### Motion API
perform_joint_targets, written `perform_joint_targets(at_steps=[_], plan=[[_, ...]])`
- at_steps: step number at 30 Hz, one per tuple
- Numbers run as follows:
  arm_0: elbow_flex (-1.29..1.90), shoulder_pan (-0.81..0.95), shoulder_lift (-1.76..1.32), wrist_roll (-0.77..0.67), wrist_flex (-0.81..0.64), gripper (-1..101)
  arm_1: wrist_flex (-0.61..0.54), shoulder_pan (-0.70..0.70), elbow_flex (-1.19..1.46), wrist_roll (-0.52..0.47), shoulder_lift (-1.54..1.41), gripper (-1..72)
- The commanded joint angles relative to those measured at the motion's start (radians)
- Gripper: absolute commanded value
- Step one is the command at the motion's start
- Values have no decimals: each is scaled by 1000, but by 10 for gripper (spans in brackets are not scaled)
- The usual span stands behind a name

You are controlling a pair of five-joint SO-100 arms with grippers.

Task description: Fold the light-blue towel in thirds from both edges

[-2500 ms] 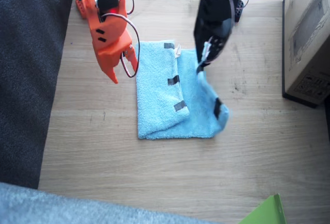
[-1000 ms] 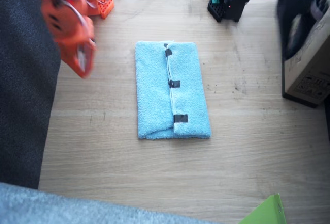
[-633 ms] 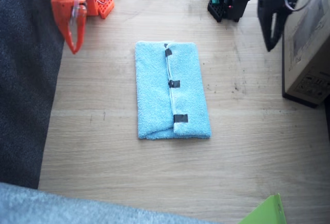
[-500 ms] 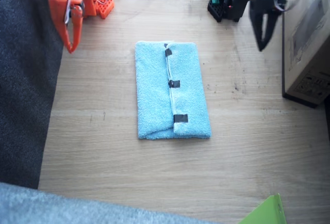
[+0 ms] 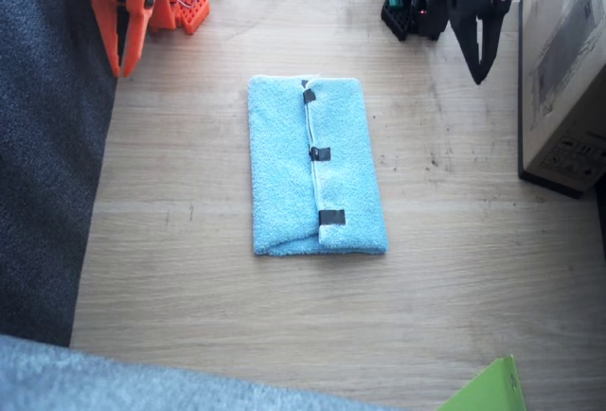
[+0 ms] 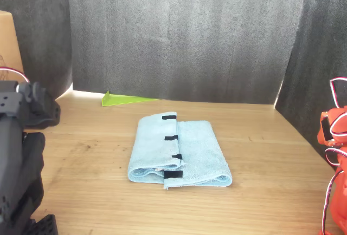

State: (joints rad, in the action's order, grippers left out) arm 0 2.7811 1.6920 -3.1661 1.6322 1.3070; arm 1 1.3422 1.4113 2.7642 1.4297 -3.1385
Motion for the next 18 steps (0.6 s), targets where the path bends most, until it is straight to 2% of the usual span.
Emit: perform_joint_targets(at_steps=[1,8,11,18], plan=[[2,15,-14,6,6,-4,9,-14,3,40,-12,86],[3,17,-14,5,6,-4,18,-51,0,40,-11,50],[3,17,-14,5,6,-4,18,-52,0,44,-11,0],[3,17,-14,5,6,-4,18,-83,0,80,-11,0]])
